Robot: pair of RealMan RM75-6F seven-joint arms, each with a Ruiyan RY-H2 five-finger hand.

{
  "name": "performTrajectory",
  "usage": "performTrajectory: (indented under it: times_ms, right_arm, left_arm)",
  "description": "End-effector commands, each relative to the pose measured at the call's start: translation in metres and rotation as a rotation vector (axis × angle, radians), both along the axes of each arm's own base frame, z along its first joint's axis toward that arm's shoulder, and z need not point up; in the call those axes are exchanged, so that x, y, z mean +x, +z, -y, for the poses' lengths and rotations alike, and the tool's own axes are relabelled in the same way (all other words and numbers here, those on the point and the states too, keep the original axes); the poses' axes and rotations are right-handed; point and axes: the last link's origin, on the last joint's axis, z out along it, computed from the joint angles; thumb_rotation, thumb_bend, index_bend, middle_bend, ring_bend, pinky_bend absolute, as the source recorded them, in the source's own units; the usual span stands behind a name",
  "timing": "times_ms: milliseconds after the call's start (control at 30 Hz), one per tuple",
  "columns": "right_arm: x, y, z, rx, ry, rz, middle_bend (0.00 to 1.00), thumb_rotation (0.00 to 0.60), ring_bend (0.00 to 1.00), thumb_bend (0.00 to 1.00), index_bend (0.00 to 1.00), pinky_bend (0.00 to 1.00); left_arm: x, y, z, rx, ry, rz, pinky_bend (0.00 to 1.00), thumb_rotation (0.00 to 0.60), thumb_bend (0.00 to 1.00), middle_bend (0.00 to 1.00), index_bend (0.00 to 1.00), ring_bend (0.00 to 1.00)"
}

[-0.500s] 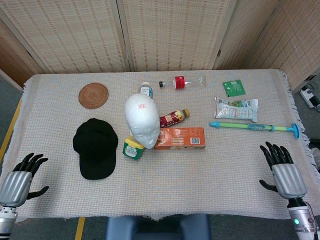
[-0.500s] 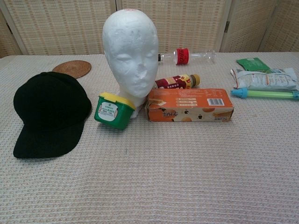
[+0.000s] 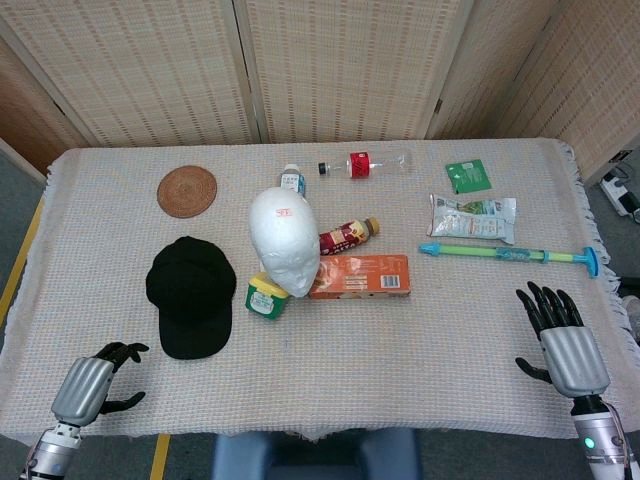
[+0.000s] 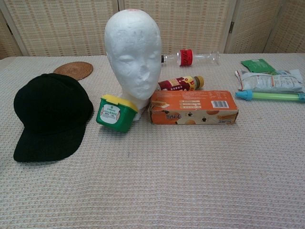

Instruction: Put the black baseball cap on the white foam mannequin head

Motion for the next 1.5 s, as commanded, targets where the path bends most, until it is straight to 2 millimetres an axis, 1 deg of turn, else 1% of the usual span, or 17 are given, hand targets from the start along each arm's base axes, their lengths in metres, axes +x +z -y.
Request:
performTrajectory:
  times_ms: [33,100,200,300,400,500,667,1100,1333,1500]
  right_arm:
    - [-0.002,-0.002,0.002,0.004,-0.009,-0.006,0.00,0.600,0.00,0.07,0.00,0.00]
    - [-0.003,-0.003,0.003,0.009,-0.019,-0.009,0.00,0.600,0.00,0.07,0.00,0.00]
    - [-0.005,-0.003,0.005,0.016,-0.032,-0.012,0.00,0.600,0.00,0.07,0.00,0.00]
    - [-0.005,-0.003,0.004,0.018,-0.039,-0.008,0.00,0.600,0.00,0.07,0.00,0.00]
    - [-0.004,-0.001,0.004,0.016,-0.041,-0.001,0.00,0.600,0.00,0.07,0.00,0.00]
    - [-0.004,0.000,0.003,0.021,-0.045,0.001,0.00,0.600,0.00,0.07,0.00,0.00]
    - [-0.003,0.001,0.003,0.026,-0.047,0.005,0.00,0.600,0.00,0.07,0.00,0.00]
    - [-0.003,0.000,0.001,0.030,-0.059,0.002,0.00,0.600,0.00,0.07,0.00,0.00]
    - [-0.003,0.000,0.000,0.048,-0.063,0.008,0.00,0.600,0.00,0.07,0.00,0.00]
    - [-0.002,0.001,-0.002,0.071,-0.062,0.015,0.00,0.600,0.00,0.07,0.00,0.00]
  left_arm:
    - [0.008,-0.047,0.007,-0.013,-0.144,0.041,1.00,0.600,0.16,0.83,0.43,0.66]
    - [0.008,-0.063,0.004,-0.006,-0.184,0.031,1.00,0.600,0.16,0.89,0.44,0.72]
    - [0.006,-0.080,-0.003,0.011,-0.213,0.004,1.00,0.600,0.17,0.98,0.46,0.83]
    - [0.007,-0.093,-0.012,0.067,-0.267,-0.021,1.00,0.600,0.19,1.00,0.48,0.91]
    - [0.009,-0.103,-0.018,0.108,-0.299,-0.012,1.00,0.600,0.21,1.00,0.49,0.95]
    - [0.009,-0.109,-0.025,0.136,-0.308,-0.006,1.00,0.600,0.24,1.00,0.50,0.95]
    - [0.006,-0.112,-0.034,0.172,-0.310,-0.032,1.00,0.600,0.28,1.00,0.50,0.95]
    - [0.001,-0.121,-0.049,0.184,-0.299,-0.152,1.00,0.600,0.28,1.00,0.50,0.95]
    - [0.000,-0.120,-0.058,0.212,-0.293,-0.210,1.00,0.600,0.29,1.00,0.49,0.95]
    - [-0.005,-0.117,-0.062,0.214,-0.277,-0.245,1.00,0.600,0.35,1.00,0.50,0.96]
